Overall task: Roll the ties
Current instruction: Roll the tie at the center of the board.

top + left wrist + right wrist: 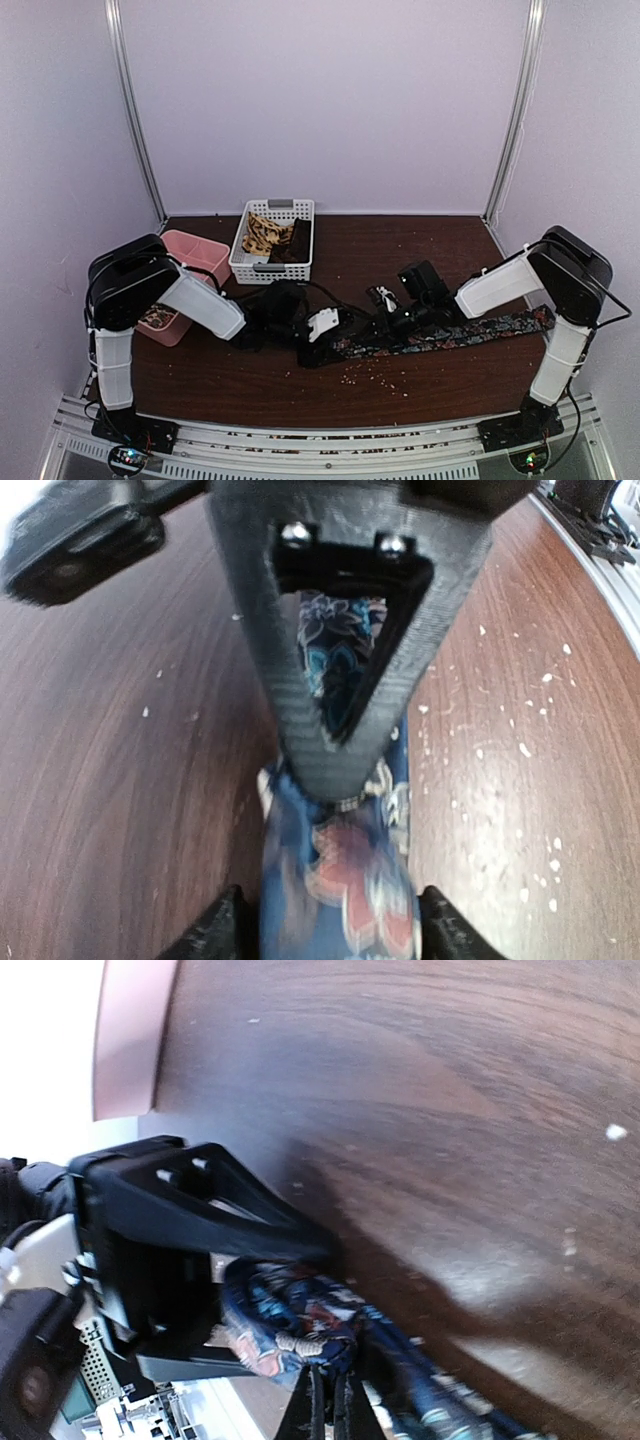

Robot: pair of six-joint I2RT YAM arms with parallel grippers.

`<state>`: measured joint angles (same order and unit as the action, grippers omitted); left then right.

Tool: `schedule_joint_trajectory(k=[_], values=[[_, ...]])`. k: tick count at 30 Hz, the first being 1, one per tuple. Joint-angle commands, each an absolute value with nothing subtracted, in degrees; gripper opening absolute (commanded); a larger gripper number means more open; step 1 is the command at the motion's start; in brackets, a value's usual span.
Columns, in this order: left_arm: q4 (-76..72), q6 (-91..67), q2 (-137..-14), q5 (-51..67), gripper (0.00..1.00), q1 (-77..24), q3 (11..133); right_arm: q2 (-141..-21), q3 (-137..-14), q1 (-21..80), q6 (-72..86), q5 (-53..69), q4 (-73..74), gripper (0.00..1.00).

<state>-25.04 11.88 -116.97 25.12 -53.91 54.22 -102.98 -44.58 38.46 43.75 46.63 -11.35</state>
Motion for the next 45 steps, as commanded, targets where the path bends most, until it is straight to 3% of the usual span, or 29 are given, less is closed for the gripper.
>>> schedule_joint_trajectory(k=[1,9,20,28,36,45], values=[[-28.5,9.5,-115.5,24.0,0.61,-53.4,49.7,-105.4,-43.1,37.9,41.6,44.5,-10.9,0.0],[-46.4,0.9,-117.5,22.7,0.6,-53.4,44.0,-106.4,-42.0,37.7,39.8,43.6,-10.7,0.0],[-47.4,-0.5,-121.3,21.1,0.63,-56.0,47.4,-101.1,-43.5,38.3,41.8,44.1,-9.4,0.0],[-49.5,-0.9,-121.9,19.2,0.45,-56.1,45.6,-102.3,-43.4,39.7,43.9,45.0,-11.6,0.0],[-54.7,-1.2,-119.3,19.0,0.55,-55.8,40.7,-108.0,-43.8,39.7,43.0,44.5,-13.1,0.0],[-52.7,-0.7,-119.1,22.3,0.46,-56.2,45.0,-110.0,-43.4,39.6,42.4,44.1,-13.3,0.0]])
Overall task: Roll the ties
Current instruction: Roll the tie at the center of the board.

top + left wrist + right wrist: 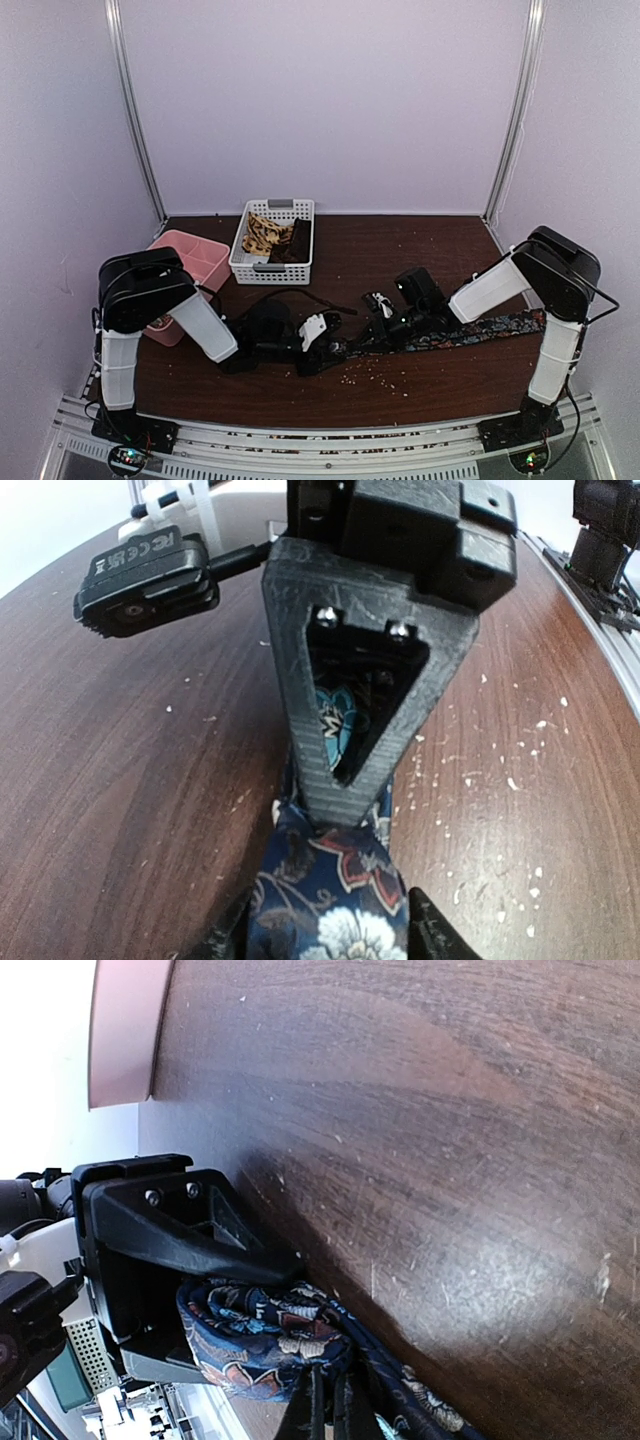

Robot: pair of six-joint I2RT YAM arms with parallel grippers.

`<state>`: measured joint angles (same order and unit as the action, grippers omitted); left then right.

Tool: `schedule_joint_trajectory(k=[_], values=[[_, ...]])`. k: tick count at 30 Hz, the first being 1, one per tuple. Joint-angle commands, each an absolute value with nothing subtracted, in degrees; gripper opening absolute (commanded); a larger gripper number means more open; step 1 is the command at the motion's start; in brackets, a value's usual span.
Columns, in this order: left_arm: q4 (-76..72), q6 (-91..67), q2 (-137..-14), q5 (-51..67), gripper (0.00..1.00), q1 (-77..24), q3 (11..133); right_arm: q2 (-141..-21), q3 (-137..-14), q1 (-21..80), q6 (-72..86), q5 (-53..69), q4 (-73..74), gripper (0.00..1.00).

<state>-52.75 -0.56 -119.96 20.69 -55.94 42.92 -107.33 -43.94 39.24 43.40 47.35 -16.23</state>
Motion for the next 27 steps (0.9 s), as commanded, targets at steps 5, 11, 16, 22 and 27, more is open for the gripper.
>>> schedule_joint_trajectory(k=[5,11,16,22,27], values=[[-51.2,-0.2,-118.4,22.8,0.38,-56.9,47.7,-109.9,-43.3,39.6,41.9,44.1,-12.8,0.0],[-46.7,0.5,-122.0,23.7,0.34,-57.6,54.1,-109.6,-43.3,39.6,42.6,44.5,-13.6,0.0],[-41.9,1.7,-125.7,24.3,0.35,-57.6,56.4,-108.8,-43.3,39.6,42.7,44.8,-13.8,0.0],[-34.1,3.9,-126.4,22.2,0.32,-57.5,55.5,-107.0,-42.4,39.6,44.7,46.1,-16.7,0.0],[-25.2,5.8,-123.7,20.8,0.23,-56.8,54.1,-102.1,-40.7,37.6,44.4,47.1,-15.8,0.15]])
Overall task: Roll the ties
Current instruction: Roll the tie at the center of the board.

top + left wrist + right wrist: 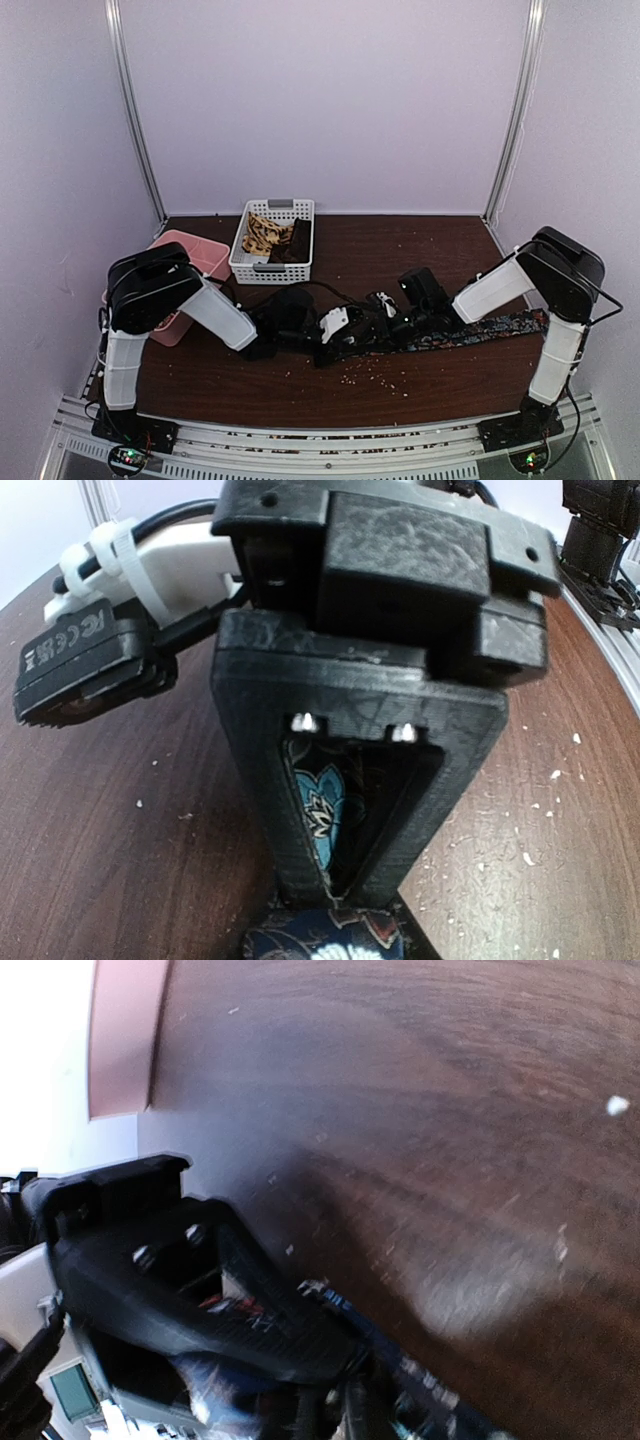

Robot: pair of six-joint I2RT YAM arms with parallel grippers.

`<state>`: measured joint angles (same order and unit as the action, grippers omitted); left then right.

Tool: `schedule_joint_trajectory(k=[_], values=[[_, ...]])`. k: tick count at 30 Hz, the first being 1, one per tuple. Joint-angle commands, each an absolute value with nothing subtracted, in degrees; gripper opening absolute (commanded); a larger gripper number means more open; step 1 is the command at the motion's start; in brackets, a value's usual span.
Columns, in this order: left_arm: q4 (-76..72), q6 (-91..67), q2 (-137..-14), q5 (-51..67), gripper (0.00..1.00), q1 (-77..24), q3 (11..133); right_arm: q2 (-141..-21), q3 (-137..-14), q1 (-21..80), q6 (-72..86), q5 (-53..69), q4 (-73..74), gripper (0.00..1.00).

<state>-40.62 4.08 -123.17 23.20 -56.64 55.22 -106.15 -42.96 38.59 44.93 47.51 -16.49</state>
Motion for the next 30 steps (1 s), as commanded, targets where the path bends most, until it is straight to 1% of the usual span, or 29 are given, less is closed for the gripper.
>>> schedule_joint_trajectory(k=[1,5,7,11,16,18,19,25,26,27,30], values=[[-23.7,6.1,-123.0,20.9,0.23,-56.6,53.9,-100.7,-40.1,37.0,44.4,47.1,-15.6,0.19],[-16.2,7.8,-122.2,20.5,0.23,-56.3,55.5,-96.8,-39.4,36.4,45.0,47.5,-16.0,0.35],[-15.0,7.9,-122.4,20.6,0.23,-56.3,56.3,-96.6,-39.9,37.0,46.3,48.3,-17.3,0.4],[-13.8,7.4,-123.1,20.8,0.24,-56.3,57.7,-98.1,-41.5,38.4,47.6,48.9,-18.1,0.43],[-14.5,6.7,-123.3,21.2,0.26,-56.2,57.5,-100.4,-43.2,39.9,46.3,48.2,-16.4,0.43],[-14.6,6.6,-123.3,21.3,0.26,-56.2,57.5,-100.8,-43.5,40.2,46.2,47.9,-16.3,0.39],[-14.6,6.6,-123.3,21.2,0.26,-56.2,57.5,-100.9,-43.7,40.2,45.9,47.6,-16.0,0.35],[-14.9,6.6,-122.8,21.2,0.26,-56.0,57.5,-102.1,-46.3,40.1,40.0,44.7,-7.2,0.02],[-15.6,6.3,-122.5,21.5,0.26,-55.8,57.2,-102.0,-46.4,40.0,39.4,44.5,-6.4,0.0],[-16.4,6.0,-122.1,21.9,0.28,-55.7,56.9,-102.1,-46.3,39.9,39.1,44.3,-5.9,0.0],[-18.2,6.0,-120.6,22.4,0.34,-55.5,56.3,-101.9,-45.2,39.5,38.6,43.8,-5.7,0.0]])
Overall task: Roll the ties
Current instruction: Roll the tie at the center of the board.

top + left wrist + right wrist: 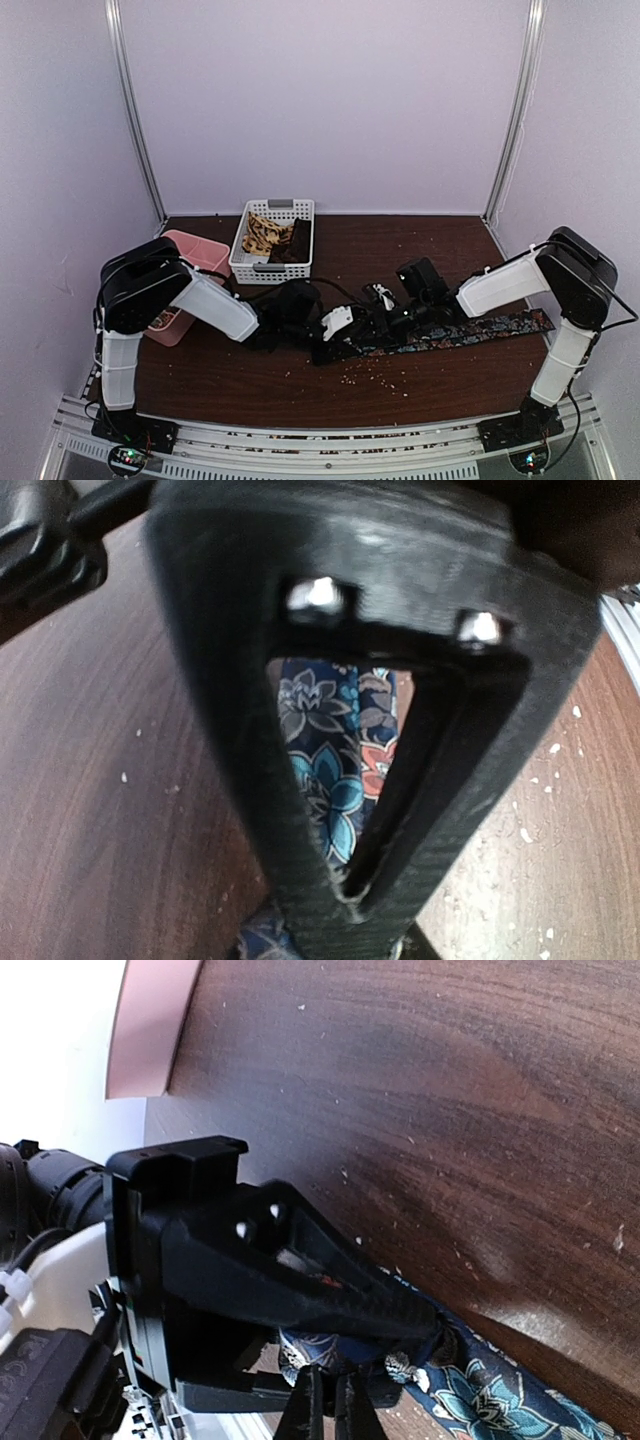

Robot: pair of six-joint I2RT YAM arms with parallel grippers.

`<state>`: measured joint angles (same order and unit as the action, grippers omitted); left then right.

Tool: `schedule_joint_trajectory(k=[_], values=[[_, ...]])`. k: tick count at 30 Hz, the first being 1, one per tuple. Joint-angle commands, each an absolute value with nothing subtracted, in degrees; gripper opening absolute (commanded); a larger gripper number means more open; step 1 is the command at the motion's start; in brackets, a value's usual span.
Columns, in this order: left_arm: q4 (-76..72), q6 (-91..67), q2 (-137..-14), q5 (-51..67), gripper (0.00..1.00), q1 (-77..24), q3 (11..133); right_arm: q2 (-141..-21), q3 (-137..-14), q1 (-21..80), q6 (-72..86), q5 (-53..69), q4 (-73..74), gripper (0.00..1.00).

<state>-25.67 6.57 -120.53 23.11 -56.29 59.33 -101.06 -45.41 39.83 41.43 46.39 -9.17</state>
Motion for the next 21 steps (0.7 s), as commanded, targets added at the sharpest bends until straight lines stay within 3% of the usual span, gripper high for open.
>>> schedule_joint_trajectory(k=[1,7,13,21], values=[[-18.7,6.0,-120.2,22.6,0.37,-55.5,56.3,-101.9,-44.7,39.3,38.5,43.7,-5.8,0.0],[-28.3,5.6,-115.9,21.7,0.57,-55.5,52.3,-102.2,-42.4,37.5,37.9,43.4,-6.2,0.0],[-37.0,3.4,-117.5,19.9,0.68,-56.3,50.5,-102.6,-40.9,35.4,37.4,43.2,-6.8,0.0],[-39.5,1.0,-125.6,18.1,0.81,-57.3,57.2,-103.3,-40.2,34.7,36.9,43.1,-6.7,0.0]])
